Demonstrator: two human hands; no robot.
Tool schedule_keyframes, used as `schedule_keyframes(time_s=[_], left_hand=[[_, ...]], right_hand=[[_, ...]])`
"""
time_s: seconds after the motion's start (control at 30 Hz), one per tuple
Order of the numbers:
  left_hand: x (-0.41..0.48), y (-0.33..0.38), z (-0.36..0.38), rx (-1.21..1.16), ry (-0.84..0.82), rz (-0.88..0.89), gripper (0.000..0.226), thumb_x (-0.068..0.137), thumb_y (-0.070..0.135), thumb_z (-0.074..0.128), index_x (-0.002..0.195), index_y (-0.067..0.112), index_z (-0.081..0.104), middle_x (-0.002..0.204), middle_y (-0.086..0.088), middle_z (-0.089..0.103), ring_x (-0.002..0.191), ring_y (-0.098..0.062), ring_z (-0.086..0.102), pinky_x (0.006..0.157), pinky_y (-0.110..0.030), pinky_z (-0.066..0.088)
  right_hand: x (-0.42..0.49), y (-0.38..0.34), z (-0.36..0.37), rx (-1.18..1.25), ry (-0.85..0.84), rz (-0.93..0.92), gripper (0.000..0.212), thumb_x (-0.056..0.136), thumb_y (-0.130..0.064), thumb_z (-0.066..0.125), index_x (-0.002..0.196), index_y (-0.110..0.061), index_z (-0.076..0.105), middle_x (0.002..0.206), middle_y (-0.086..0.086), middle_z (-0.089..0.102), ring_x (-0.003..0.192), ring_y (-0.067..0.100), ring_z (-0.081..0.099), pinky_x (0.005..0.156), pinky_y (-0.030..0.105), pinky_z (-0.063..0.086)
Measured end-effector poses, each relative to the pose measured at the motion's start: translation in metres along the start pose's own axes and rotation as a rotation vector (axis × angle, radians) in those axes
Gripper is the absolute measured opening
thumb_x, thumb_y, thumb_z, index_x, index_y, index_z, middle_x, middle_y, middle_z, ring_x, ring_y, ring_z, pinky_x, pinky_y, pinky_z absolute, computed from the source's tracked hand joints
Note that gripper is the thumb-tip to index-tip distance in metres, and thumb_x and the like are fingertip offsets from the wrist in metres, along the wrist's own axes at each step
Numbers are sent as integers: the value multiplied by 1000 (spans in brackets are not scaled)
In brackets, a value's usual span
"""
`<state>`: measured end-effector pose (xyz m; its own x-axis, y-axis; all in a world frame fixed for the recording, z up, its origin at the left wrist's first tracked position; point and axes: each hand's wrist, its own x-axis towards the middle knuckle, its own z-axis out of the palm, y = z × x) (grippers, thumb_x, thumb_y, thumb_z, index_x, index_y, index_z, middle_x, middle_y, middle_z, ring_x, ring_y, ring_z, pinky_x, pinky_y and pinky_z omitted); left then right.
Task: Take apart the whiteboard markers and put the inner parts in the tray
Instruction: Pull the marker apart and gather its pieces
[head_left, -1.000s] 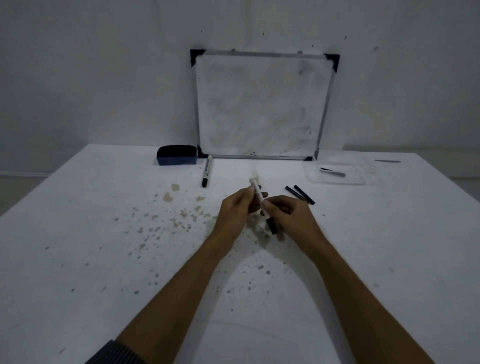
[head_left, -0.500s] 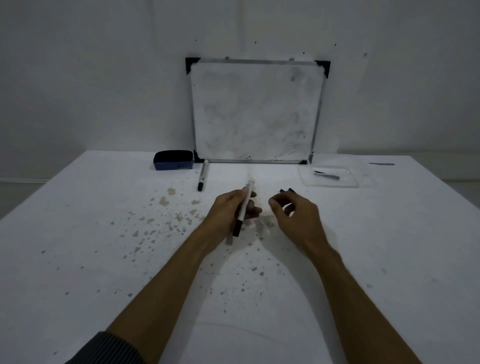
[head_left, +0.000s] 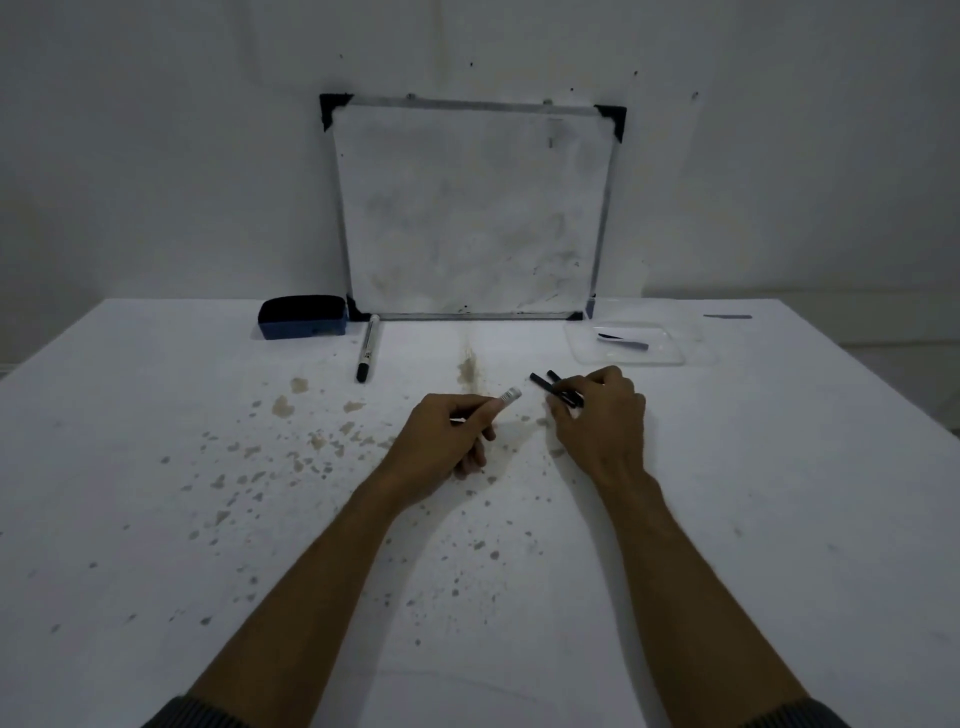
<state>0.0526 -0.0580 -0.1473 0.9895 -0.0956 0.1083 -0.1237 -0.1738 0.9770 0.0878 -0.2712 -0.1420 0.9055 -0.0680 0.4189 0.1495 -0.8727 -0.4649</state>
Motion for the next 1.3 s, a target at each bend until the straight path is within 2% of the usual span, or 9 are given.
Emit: schedule_keyframes(time_s=[0.33,0.43,0.57,0.67,0.77,0.93,1.07,1.2,1.3], left_hand=[[-4,5,4,-5,34,-8,24,100,43,68,92,25,82,72,-6,74,54,-20,67,46,-28,51],[-6,8,4,5,35,2,23,101,42,68,88,29,82,68,-1,74,51,-18,66,45,-29,52],[-6,11,-3,-49,41,30,33,100,46,67,94,17,81,76,-16,74,52,-26,65,47,-33,55],[-4,13,-13,-129,26,18,31,100,49,66,95,22,82,74,-9,73,52,-22,66,46,-30,54],[0,14,-24,-182,-38,18,35,102,49,62,114,23,80,79,2,65,61,-21,67,50,-29,54],[7,11,-33,-208,-60,-10,39,106,51,54,122,24,77,77,4,56,57,-20,63,45,-29,52],[9,9,-34,-258,-50,-9,35,104,46,59,133,32,71,82,1,63,58,-20,64,41,-27,51],[10,10,-34,-222,-44,43,34,99,41,67,132,41,70,87,0,71,63,-19,67,48,-26,53],[10,10,-32,-216,-54,59,36,97,37,70,133,39,72,88,-1,72,67,-19,67,54,-28,55]], right_hand=[[2,-3,3,-113,-13,-49,23,97,-23,66,117,-18,75,112,7,73,106,31,59,91,41,39],[0,-8,4,-179,-9,-60,29,99,-24,61,126,-16,70,114,8,73,110,31,58,94,40,38],[7,-14,-1,-295,-54,-95,26,103,-23,56,124,-17,72,114,9,72,109,31,56,91,39,36],[15,-24,-9,-52,-2,-127,22,103,-24,60,119,-22,74,114,7,69,107,30,55,87,39,38],[8,-35,-3,391,-2,-93,18,105,-26,56,116,-25,70,115,-3,68,107,20,57,93,37,45],[-6,-51,17,782,-54,-4,12,108,-28,50,112,-28,62,102,-11,68,92,-2,62,76,8,44],[3,-44,21,1110,-149,191,16,105,-31,59,109,-23,71,89,-11,70,71,3,59,68,19,52],[12,-37,18,1639,-320,440,19,100,-28,68,95,-12,78,81,0,61,59,7,44,53,21,40],[17,-33,17,1655,-373,457,21,98,-28,70,99,-8,75,79,0,56,57,6,42,52,20,39]])
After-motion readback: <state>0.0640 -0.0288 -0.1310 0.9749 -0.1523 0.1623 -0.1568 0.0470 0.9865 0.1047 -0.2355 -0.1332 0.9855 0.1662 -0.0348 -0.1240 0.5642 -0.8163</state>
